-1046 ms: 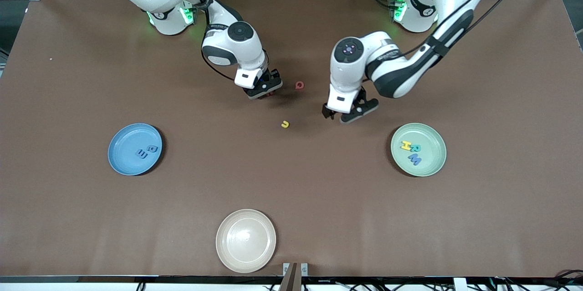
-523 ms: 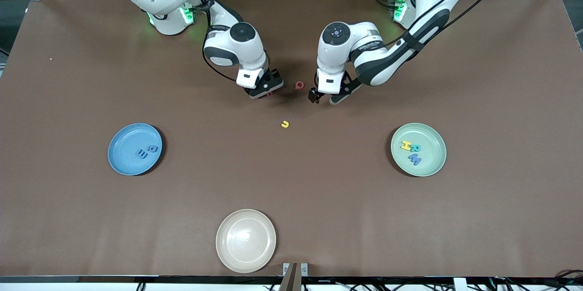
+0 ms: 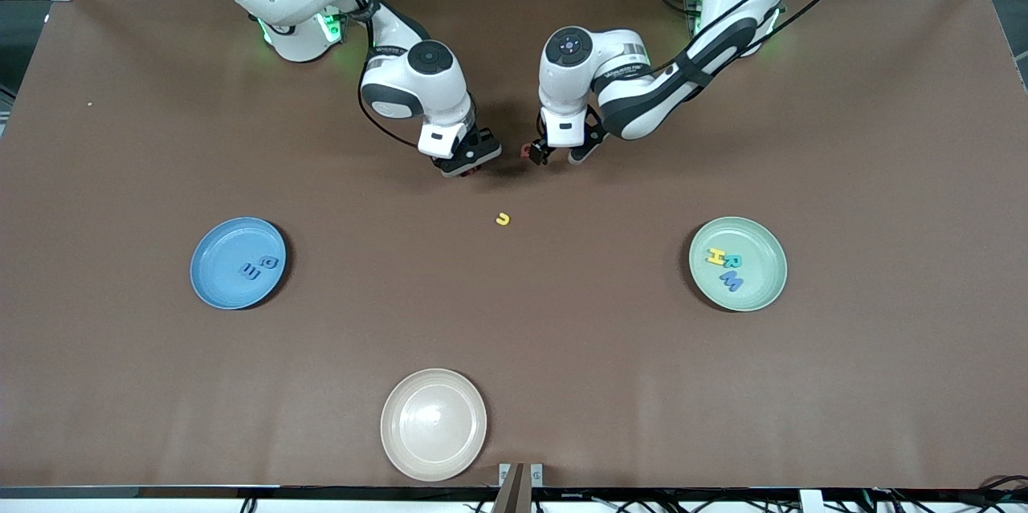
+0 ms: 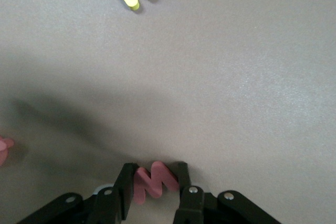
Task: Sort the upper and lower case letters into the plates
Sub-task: 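Lift the pink m with the right gripper while the left gripper lowers, then drop the m in the blue plate while the left gripper carries o, then grasp the yellow u with the right gripper while the left gripper releases o, then carry the yellow u to the blue plate with the right gripper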
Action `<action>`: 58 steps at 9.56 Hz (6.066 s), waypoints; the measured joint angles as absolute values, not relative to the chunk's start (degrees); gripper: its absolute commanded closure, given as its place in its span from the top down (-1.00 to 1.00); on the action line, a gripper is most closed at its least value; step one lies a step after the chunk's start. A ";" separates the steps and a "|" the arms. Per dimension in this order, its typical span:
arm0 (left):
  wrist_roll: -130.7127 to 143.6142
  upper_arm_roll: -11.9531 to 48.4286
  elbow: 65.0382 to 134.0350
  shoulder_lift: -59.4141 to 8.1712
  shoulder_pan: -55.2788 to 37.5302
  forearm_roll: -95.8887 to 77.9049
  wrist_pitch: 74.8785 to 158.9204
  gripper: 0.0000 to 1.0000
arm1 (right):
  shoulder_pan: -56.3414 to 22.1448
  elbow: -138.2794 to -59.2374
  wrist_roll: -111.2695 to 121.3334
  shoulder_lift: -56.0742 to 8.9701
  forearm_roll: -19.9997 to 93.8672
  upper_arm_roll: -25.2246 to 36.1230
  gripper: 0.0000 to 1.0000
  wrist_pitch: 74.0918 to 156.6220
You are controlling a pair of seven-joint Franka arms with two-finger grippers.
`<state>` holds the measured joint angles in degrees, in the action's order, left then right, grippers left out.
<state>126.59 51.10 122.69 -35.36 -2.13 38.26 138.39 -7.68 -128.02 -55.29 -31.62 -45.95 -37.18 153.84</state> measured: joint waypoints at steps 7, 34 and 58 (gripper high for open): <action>129.43 47.65 118.78 -38.14 -7.97 38.02 138.49 1.00 | 4.86 -123.26 -34.04 -31.69 -46.30 -38.16 -0.96 143.69; 72.41 40.63 119.23 -29.99 16.64 37.87 130.47 -1.00 | 11.76 -115.99 -47.07 -34.21 -37.22 -57.04 0.31 129.38; 57.77 50.08 101.47 -27.95 21.00 40.46 112.58 1.00 | -18.20 -93.77 -60.31 -46.93 -35.93 -28.81 -1.00 133.39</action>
